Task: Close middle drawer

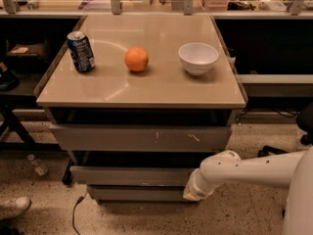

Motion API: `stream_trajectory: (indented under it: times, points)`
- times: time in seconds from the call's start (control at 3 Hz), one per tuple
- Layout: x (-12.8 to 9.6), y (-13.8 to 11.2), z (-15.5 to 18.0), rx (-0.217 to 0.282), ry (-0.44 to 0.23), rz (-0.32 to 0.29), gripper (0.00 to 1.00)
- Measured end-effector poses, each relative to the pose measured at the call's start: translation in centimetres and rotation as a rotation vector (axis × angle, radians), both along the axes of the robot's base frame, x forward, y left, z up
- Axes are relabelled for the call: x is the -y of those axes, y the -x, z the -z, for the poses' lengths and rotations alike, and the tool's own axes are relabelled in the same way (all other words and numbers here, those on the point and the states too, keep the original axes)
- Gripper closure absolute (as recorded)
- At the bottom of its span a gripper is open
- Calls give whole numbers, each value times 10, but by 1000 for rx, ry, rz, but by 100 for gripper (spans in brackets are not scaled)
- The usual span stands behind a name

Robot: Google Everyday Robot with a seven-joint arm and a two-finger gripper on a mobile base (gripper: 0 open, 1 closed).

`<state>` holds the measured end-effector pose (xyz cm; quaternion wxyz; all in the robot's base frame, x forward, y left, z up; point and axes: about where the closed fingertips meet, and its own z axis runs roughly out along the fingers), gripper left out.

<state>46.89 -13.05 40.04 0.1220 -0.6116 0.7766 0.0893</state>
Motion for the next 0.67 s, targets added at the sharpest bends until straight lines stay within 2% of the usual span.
stream_trajectory:
  times: [0.67]
  points:
    - [5, -32, -6, 75, 35, 45, 100]
